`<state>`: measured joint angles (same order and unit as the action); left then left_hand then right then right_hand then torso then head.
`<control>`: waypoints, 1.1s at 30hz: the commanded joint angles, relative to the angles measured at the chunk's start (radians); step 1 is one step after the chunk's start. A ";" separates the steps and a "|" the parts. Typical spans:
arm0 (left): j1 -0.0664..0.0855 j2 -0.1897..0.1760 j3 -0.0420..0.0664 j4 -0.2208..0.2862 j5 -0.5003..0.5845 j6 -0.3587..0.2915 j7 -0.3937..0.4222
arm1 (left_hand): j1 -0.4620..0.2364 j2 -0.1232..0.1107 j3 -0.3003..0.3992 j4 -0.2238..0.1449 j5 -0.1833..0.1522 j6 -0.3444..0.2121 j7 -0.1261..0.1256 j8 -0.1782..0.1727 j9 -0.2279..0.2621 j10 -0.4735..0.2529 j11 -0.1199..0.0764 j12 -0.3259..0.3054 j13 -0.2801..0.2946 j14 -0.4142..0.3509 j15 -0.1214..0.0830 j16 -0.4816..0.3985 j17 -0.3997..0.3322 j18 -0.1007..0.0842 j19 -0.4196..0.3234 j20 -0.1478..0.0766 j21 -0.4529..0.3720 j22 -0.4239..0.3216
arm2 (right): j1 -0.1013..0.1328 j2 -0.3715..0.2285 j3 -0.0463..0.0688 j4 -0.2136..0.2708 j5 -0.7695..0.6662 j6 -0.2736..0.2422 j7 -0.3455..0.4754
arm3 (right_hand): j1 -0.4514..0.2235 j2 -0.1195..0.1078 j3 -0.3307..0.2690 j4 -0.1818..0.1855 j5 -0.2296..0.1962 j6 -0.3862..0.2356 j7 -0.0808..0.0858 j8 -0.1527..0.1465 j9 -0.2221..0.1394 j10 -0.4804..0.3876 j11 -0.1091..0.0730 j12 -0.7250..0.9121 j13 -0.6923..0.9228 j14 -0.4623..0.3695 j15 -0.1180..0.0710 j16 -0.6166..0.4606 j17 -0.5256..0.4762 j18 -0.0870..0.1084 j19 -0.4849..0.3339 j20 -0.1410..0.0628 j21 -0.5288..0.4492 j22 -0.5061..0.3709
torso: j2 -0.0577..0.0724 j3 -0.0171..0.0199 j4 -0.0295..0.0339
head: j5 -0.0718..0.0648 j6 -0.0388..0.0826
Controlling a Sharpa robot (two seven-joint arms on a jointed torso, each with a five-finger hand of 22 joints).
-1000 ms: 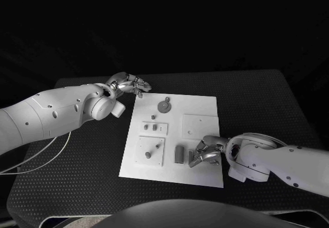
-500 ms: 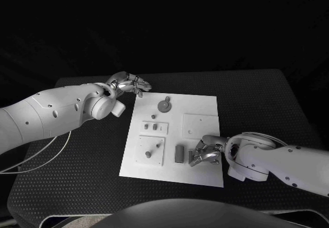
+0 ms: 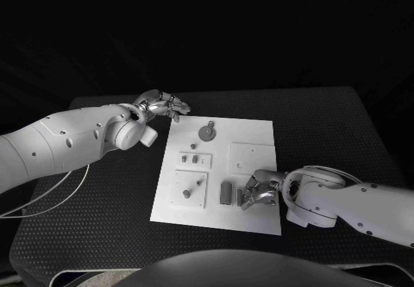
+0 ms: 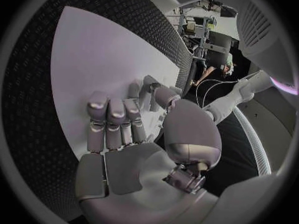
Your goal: Assemble the parts on the task board
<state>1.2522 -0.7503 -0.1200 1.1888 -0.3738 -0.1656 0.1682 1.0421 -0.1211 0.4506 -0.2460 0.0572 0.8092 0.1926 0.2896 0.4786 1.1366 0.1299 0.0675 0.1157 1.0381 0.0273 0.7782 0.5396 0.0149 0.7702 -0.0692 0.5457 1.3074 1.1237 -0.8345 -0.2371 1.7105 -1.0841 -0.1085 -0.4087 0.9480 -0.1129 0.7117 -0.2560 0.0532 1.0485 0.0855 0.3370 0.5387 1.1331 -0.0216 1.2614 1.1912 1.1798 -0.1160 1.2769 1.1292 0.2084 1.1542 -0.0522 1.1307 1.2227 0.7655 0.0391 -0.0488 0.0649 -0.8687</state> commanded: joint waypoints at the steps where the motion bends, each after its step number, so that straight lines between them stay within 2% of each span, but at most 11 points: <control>1: 0.001 0.000 0.001 0.002 -0.003 0.012 0.006 | -0.008 -0.002 -0.001 0.002 -0.006 -0.002 -0.004 0.005 0.000 0.001 0.007 0.002 -0.002 0.000 0.002 -0.005 0.001 0.007 0.008 0.000 -0.004 0.018 | -0.013 0.005 -0.010 -0.019 -0.018 0.015 -0.038 | -0.019 -0.001 0.011 0.006 -0.002 0.009 -0.001 0.002 -0.008 0.010 -0.002 0.000 0.001 0.007 -0.004 -0.005 -0.001 0.053 0.002 0.010 0.001 -0.001 | 0.000 -0.0002 0.0002 | 0.000 0.000; 13: 0.001 -0.002 0.000 0.003 -0.004 0.012 0.005 | -0.008 -0.002 -0.001 0.002 -0.006 -0.002 -0.004 0.006 0.000 0.001 0.007 0.002 -0.002 0.000 0.002 -0.006 0.001 0.007 0.008 0.000 -0.005 0.018 | -0.013 0.003 -0.010 -0.022 0.012 0.039 -0.047 | -0.053 -0.015 0.015 0.018 0.006 0.014 -0.001 0.000 -0.014 0.020 -0.002 0.000 0.007 0.012 -0.003 -0.007 0.000 0.053 0.005 0.013 0.004 -0.004 | 0.000 -0.0001 -0.0004 | 0.001 0.000; 15: 0.001 -0.002 0.000 0.003 -0.005 0.011 0.005 | -0.007 -0.002 -0.001 0.002 -0.006 -0.002 -0.004 0.006 0.000 0.001 0.007 0.002 -0.002 0.000 0.002 -0.006 0.001 0.007 0.008 0.000 -0.005 0.018 | -0.013 0.003 -0.010 -0.023 0.026 0.044 -0.045 | -0.052 -0.026 0.014 0.007 0.015 0.012 0.000 -0.002 -0.016 0.016 -0.001 -0.004 0.006 0.013 -0.003 -0.008 0.001 0.053 0.005 0.012 0.005 -0.004 | 0.000 0.0000 -0.0006 | 0.002 0.001; 17: 0.001 -0.002 0.000 0.003 -0.005 0.011 0.005 | -0.007 -0.002 -0.001 0.002 -0.006 -0.002 -0.004 0.006 0.000 0.001 0.007 0.002 -0.002 0.000 0.002 -0.006 0.001 0.007 0.007 0.000 -0.005 0.018 | -0.013 0.002 -0.010 -0.023 0.032 0.043 -0.041 | -0.064 -0.041 -0.016 -0.015 0.078 0.007 0.002 -0.005 -0.018 0.007 0.002 -0.011 0.004 0.011 -0.002 -0.010 0.003 0.053 0.003 0.012 0.006 -0.004 | 0.000 0.0002 -0.0005 | 0.002 0.001; 19: 0.001 -0.002 0.000 0.003 -0.005 0.011 0.005 | -0.007 -0.002 -0.001 0.002 -0.006 -0.002 -0.004 0.006 0.000 0.001 0.007 0.002 -0.002 0.000 0.002 -0.006 0.001 0.007 0.008 0.000 -0.005 0.018 | -0.013 0.001 -0.010 -0.023 0.042 0.045 -0.035 | -0.069 -0.068 -0.028 -0.013 0.094 0.002 0.005 -0.008 -0.020 -0.005 0.004 -0.020 -0.002 0.009 -0.001 -0.012 0.004 0.053 0.001 0.011 0.005 -0.006 | 0.000 0.0003 -0.0005 | 0.002 0.002; 21: 0.001 -0.002 0.000 0.003 -0.005 0.011 0.005 | -0.007 -0.002 -0.001 0.002 -0.006 -0.002 -0.004 0.006 0.000 0.001 0.007 0.002 -0.002 0.000 0.002 -0.006 0.001 0.007 0.008 0.000 -0.005 0.018 | -0.013 0.001 -0.010 -0.022 0.046 0.048 -0.029 | -0.076 -0.086 -0.044 -0.010 0.105 -0.004 0.007 -0.011 -0.022 -0.019 0.006 -0.029 -0.009 0.006 0.001 -0.014 0.005 0.053 0.000 0.011 0.004 -0.006 | 0.000 0.0003 -0.0007 | 0.002 0.003; 22: 0.001 -0.002 0.000 0.003 -0.006 0.011 0.005 | -0.007 -0.002 -0.001 0.001 -0.006 -0.002 -0.004 0.006 0.000 0.001 0.007 0.002 -0.002 0.000 0.002 -0.006 0.001 0.007 0.008 0.000 -0.005 0.018 | -0.013 0.001 -0.010 -0.022 0.046 0.050 -0.025 | -0.079 -0.099 -0.057 -0.008 0.105 -0.008 0.008 -0.013 -0.023 -0.026 0.007 -0.032 -0.010 0.003 0.002 -0.015 0.006 0.053 -0.002 0.010 0.003 -0.007 | 0.000 0.0003 -0.0007 | 0.002 0.003; 27: 0.001 -0.002 0.000 0.003 -0.006 0.010 0.005 | -0.006 -0.002 -0.001 0.001 -0.006 -0.002 -0.004 0.006 0.000 0.001 0.007 0.002 -0.002 0.000 0.002 -0.006 0.002 0.007 0.008 0.000 -0.005 0.018 | -0.013 0.000 -0.010 -0.023 0.053 0.053 -0.019 | -0.095 -0.126 -0.089 0.007 0.095 -0.018 0.012 -0.016 -0.024 -0.046 0.010 -0.042 -0.016 -0.003 0.004 -0.017 0.009 0.053 -0.008 0.008 0.001 -0.009 | 0.000 0.0005 -0.0004 | 0.001 0.003; 33: 0.001 -0.002 0.000 0.003 -0.006 0.011 0.005 | -0.006 -0.002 -0.001 0.001 -0.006 -0.002 -0.004 0.006 0.000 0.001 0.007 0.002 -0.002 0.000 0.002 -0.006 0.002 0.007 0.008 0.000 -0.005 0.018 | -0.013 0.000 -0.010 -0.023 0.053 0.056 -0.018 | -0.098 -0.128 -0.099 0.013 0.088 -0.019 0.012 -0.016 -0.024 -0.050 0.010 -0.043 -0.016 -0.005 0.004 -0.018 0.010 0.053 -0.011 0.007 0.001 -0.009 | 0.000 0.0004 -0.0005 | 0.001 0.003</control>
<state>1.2522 -0.7531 -0.1201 1.1892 -0.3767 -0.1654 0.1674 1.0421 -0.1210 0.4506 -0.2459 0.0572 0.8092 0.1926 0.2896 0.4786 1.1379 0.1285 0.0675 0.1151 1.0381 0.0273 0.7782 0.5402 0.0148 0.7701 -0.0691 0.5457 1.3079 1.1266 -0.8347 -0.2339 1.6999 -1.0454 -0.0886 -0.3996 0.8532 -0.2318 0.6186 -0.2417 0.1472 1.0550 0.0818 0.3263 0.5335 1.0900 -0.0107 1.2234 1.1757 1.1819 -0.1117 1.2644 1.1381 0.2084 1.1530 -0.0416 1.1304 1.2145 0.7652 0.0396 -0.0495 0.0658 -0.8652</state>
